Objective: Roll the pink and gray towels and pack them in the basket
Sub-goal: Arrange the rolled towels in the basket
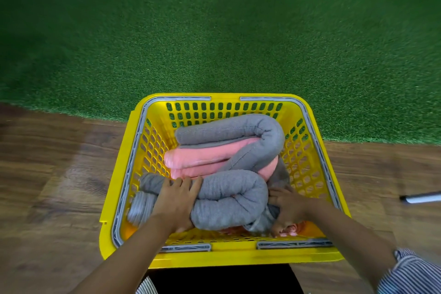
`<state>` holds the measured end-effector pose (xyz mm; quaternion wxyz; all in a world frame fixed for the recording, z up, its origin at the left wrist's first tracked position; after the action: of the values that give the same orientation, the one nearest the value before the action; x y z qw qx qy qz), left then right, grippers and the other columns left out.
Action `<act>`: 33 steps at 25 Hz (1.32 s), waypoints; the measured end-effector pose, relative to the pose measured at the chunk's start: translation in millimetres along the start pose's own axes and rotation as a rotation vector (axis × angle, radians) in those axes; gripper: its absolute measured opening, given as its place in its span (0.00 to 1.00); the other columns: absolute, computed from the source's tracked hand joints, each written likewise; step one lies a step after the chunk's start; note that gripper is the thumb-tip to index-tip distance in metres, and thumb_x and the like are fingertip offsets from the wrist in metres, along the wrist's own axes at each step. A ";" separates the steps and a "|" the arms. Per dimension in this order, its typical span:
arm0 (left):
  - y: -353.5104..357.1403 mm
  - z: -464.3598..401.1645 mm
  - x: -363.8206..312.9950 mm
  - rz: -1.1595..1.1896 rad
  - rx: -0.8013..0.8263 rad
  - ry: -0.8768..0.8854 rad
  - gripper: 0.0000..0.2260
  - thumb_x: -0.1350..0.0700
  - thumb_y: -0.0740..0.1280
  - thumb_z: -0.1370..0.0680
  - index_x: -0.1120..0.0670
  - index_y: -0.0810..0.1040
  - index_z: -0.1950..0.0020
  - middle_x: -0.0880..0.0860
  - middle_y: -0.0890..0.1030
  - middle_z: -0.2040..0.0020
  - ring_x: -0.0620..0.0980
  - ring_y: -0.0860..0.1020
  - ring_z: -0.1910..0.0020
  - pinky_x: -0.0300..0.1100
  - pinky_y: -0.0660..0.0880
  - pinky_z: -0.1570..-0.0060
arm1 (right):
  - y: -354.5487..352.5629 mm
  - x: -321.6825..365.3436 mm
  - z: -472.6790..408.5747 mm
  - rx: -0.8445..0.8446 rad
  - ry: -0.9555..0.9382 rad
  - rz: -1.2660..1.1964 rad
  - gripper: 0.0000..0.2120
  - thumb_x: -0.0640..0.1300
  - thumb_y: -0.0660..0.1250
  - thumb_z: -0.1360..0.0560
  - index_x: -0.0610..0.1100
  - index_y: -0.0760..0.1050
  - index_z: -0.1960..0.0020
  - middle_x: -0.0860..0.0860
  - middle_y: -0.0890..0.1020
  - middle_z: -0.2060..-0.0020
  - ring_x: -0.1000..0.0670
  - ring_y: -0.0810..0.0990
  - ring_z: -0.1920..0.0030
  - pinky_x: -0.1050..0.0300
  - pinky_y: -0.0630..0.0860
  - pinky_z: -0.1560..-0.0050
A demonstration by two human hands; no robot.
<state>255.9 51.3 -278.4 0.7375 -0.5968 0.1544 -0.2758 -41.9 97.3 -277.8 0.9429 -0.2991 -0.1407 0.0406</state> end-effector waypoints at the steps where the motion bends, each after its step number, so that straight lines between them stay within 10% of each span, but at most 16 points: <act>1: 0.5 0.3 -0.3 -0.001 0.009 0.001 0.47 0.34 0.70 0.52 0.56 0.68 0.38 0.55 0.79 0.57 0.57 0.78 0.63 0.54 0.74 0.62 | 1.9 -0.9 -1.0 -0.027 0.003 -0.017 0.48 0.71 0.65 0.46 0.52 0.62 0.29 0.51 0.63 0.30 0.47 0.57 0.30 0.40 0.52 0.29; 5: 2.3 -2.5 1.1 0.026 0.010 -0.017 0.46 0.33 0.69 0.49 0.56 0.67 0.37 0.54 0.79 0.56 0.56 0.78 0.61 0.54 0.75 0.61 | -6.1 -6.3 1.0 -0.266 -0.005 -0.184 0.20 0.55 0.73 0.39 0.44 0.77 0.54 0.47 0.81 0.59 0.46 0.79 0.58 0.50 0.78 0.59; 13: 7.0 -6.6 2.5 -0.001 0.129 0.071 0.49 0.32 0.70 0.50 0.57 0.67 0.36 0.53 0.79 0.53 0.56 0.80 0.59 0.54 0.76 0.61 | -64.8 -26.9 43.5 -0.499 0.158 -0.092 0.17 0.48 0.67 0.36 0.44 0.62 0.75 0.48 0.64 0.78 0.51 0.63 0.75 0.55 0.57 0.73; 19: 14.6 -15.4 -13.9 -0.213 0.282 0.200 0.44 0.44 0.68 0.30 0.56 0.46 0.24 0.57 0.65 0.34 0.60 0.67 0.38 0.59 0.64 0.40 | -69.6 10.0 23.3 -0.597 0.062 -0.108 0.19 0.55 0.60 0.34 0.41 0.78 0.57 0.47 0.73 0.67 0.47 0.74 0.61 0.60 0.68 0.63; 24: 19.0 -20.3 -13.1 -0.196 0.356 0.260 0.52 0.42 0.71 0.33 0.57 0.41 0.23 0.56 0.61 0.30 0.59 0.64 0.35 0.57 0.65 0.39 | -25.1 22.7 7.3 -0.482 -0.113 -0.244 0.30 0.52 0.68 0.34 0.54 0.66 0.34 0.53 0.76 0.41 0.50 0.75 0.43 0.51 0.74 0.46; 33: 58.2 -49.1 -27.1 -0.014 0.436 0.277 0.48 0.45 0.73 0.31 0.57 0.45 0.23 0.57 0.54 0.24 0.59 0.67 0.34 0.53 0.74 0.43 | -30.2 7.3 10.5 -0.281 -0.085 -0.021 0.14 0.44 0.63 0.31 0.58 0.73 0.48 0.55 0.81 0.50 0.48 0.77 0.50 0.51 0.73 0.47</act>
<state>219.8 36.2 -349.1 0.8185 -0.3814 0.1868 -0.3869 -38.2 79.6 -250.4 0.8853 -0.4247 -0.1880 0.0230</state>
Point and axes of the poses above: each hand's wrist, its own z-axis away from the middle knuckle, its own y-axis out of the palm, x = y × z, the point moved 1 cm from there along -z, towards the middle knuckle
